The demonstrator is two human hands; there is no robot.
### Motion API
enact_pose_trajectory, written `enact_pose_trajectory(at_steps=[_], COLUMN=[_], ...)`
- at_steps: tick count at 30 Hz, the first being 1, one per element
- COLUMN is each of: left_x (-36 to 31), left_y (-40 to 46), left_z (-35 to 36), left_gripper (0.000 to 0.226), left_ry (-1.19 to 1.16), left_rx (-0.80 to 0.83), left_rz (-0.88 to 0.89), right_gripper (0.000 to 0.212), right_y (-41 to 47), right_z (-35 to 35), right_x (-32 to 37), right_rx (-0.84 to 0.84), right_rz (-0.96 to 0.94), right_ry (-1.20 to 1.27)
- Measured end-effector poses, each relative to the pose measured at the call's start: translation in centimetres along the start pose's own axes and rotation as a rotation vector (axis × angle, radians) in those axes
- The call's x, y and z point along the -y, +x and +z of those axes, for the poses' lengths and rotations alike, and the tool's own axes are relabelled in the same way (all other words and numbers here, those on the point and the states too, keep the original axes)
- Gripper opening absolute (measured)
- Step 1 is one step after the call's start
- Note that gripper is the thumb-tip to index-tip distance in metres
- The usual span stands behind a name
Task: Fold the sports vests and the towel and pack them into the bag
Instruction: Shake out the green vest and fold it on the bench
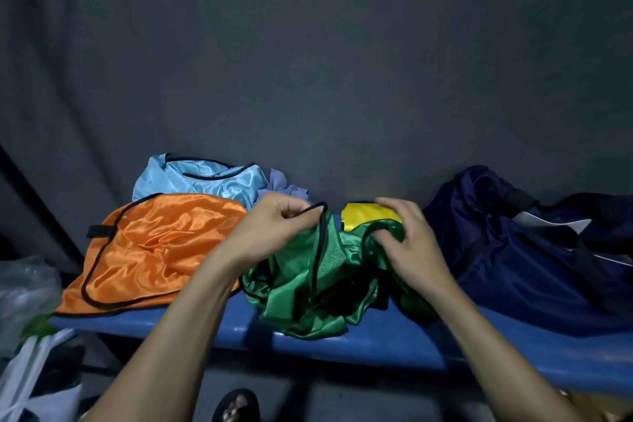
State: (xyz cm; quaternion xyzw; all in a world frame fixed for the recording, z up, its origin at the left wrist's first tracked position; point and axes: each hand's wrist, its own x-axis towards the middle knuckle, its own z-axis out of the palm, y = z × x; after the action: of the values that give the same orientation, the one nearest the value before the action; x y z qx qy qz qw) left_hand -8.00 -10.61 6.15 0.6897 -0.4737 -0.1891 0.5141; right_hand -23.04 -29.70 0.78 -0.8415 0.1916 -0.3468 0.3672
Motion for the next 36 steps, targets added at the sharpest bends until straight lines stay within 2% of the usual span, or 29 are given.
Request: enact_pose_trajectory(at_steps=[1,2,4,5,7,10,12,14,16,18,21,23,28,31,33,35,36], left_x=[-0.2,-0.3,-0.4,-0.3,-0.1,0.8,1.8,3.0,3.6,2.9,1.2,0.4,1.1,0.7,0.9,1.6,1.8], left_y=[0.4,0.7,1.1,1.2,1.3,0.9,0.6,0.5,0.6,0.7,0.8,0.7,0.5,0.0,-0.6,-1.3,-1.7], left_z=[0.4,0.8,1.3,1.4,1.2,0.1,-0.4,-0.3,0.1,0.2,-0.8,-1.6,-1.6,-1.9,-2.2,-2.6,-2.7], left_gripper=[0.050,0.045,0.035,0.029,0.017,0.019,0.020,0.020,0.016,0.006,0.019,0.020,0.015,0.015,0.021,0.041,0.043], left_ry=[0.033,0.057,0.110,0.122,0.088,0.011,0.117,0.314,0.510,0.531,0.173,-0.029,-0.006,-0.081,-0.104,-0.027,0.026], left_rx=[-0.031,-0.048,-0.075,-0.092,-0.097,0.101,0.188,0.171,0.067,-0.181,-0.633,-0.705,-0.498,-0.388,-0.176,0.172,0.359], left_rz=[0.049,0.104,0.204,0.233,0.248,0.220,0.159,0.155,0.225,0.247,0.301,0.366,0.295,0.266,0.154,0.025,-0.012], right_gripper=[0.023,0.020,0.043,0.037,0.008,0.019,0.034,0.032,0.030,0.031,0.029,0.023,0.027,0.022,0.021,0.022,0.022], right_y=[-0.4,-0.9,-1.6,-1.8,-1.7,-0.6,0.2,0.5,0.4,0.5,0.8,0.9,0.7,0.5,0.6,0.9,1.0], right_z=[0.3,0.6,1.1,1.3,1.5,1.1,0.5,0.1,-0.1,-0.2,-0.4,-0.5,0.0,0.8,0.8,0.3,-0.1], right_x=[1.2,2.5,4.0,4.1,3.8,3.6,3.9,4.2,4.5,4.4,3.4,2.8,2.1,2.1,2.1,2.4,2.7], right_rx=[0.085,0.253,0.482,0.531,0.477,0.300,0.221,0.215,0.253,0.231,0.136,0.089,0.179,0.253,0.177,0.072,0.039], right_rz=[-0.046,-0.018,0.073,0.043,-0.051,-0.048,-0.045,-0.036,-0.026,-0.046,-0.129,-0.148,-0.117,-0.072,0.038,0.165,0.226], right_ry=[0.097,0.255,0.447,0.422,0.375,0.481,0.594,0.678,0.700,0.648,0.472,0.414,0.342,0.461,0.608,0.818,0.933])
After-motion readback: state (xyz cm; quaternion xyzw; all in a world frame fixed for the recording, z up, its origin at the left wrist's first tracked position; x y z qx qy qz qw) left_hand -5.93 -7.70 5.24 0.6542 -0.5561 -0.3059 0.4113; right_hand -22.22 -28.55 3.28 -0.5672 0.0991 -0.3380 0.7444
